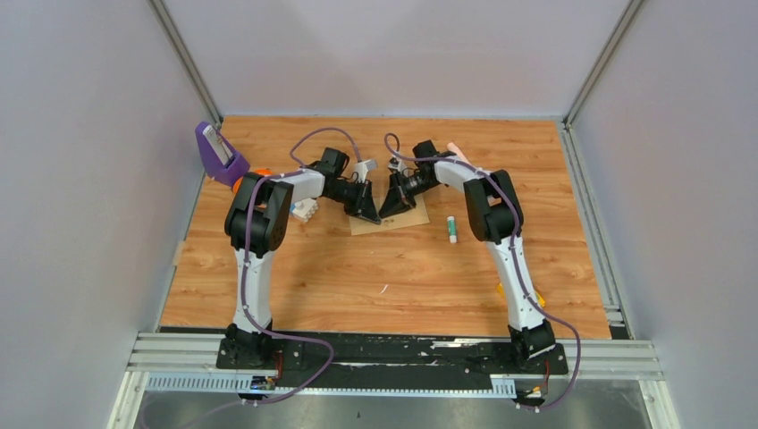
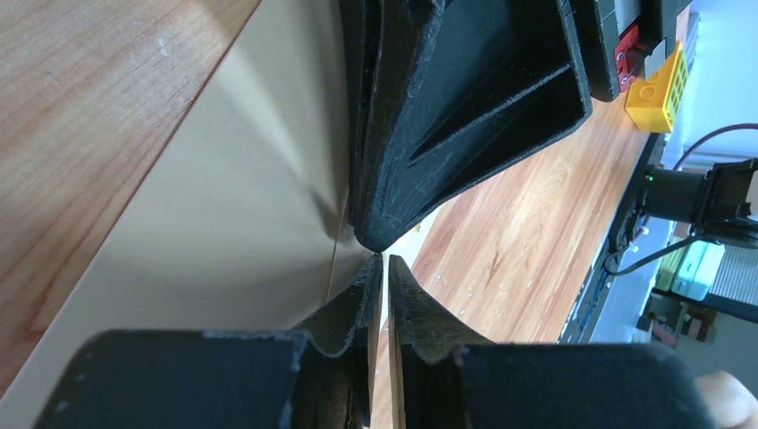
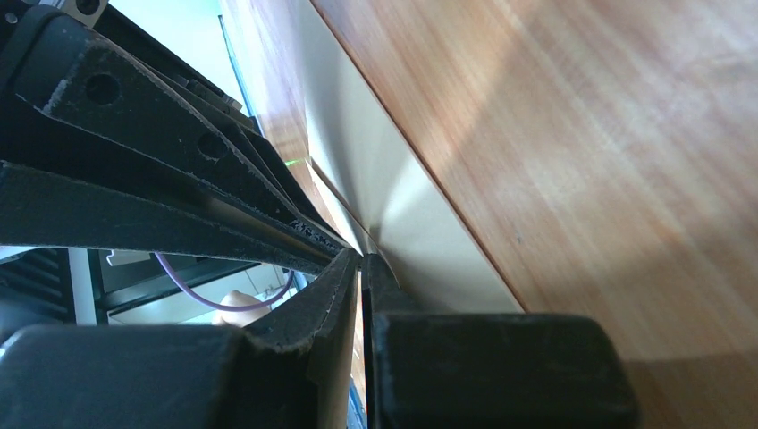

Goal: Place the letter into the envelope and seal it
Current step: Seal the envelope flap on the envelope.

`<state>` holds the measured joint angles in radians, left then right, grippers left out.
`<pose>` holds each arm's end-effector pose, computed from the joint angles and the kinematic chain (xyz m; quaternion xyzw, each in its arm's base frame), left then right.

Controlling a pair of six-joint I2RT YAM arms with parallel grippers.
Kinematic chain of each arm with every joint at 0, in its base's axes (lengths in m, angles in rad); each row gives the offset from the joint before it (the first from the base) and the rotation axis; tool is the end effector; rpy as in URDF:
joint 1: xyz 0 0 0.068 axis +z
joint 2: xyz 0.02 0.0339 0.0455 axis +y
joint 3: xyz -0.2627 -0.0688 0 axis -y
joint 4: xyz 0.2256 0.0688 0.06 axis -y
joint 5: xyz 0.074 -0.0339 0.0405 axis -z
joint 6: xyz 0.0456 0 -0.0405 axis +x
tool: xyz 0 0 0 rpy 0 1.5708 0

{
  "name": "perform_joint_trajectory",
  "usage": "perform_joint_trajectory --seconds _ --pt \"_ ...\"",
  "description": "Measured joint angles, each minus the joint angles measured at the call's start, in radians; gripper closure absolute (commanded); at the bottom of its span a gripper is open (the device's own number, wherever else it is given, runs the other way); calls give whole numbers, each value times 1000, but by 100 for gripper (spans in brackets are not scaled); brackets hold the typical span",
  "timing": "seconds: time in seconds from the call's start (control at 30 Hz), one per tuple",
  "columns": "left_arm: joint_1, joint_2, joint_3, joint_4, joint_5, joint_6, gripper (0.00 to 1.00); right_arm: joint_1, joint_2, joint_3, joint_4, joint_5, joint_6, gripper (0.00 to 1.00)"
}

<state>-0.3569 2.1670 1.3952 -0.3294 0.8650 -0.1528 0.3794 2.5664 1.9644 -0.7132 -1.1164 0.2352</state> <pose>0.3794 -0.1785 0.1242 0.1870 0.8685 -0.4477 0.1016 0.4345 0.2174 0.0871 0.1279 -0.8342 -0.5334 0.0559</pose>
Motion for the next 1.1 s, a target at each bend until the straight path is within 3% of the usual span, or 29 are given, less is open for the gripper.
perform_joint_trajectory --seconds 1.1 --pt "-7 0 0 5 -3 1 84 -77 -51 -77 -26 19 -71 92"
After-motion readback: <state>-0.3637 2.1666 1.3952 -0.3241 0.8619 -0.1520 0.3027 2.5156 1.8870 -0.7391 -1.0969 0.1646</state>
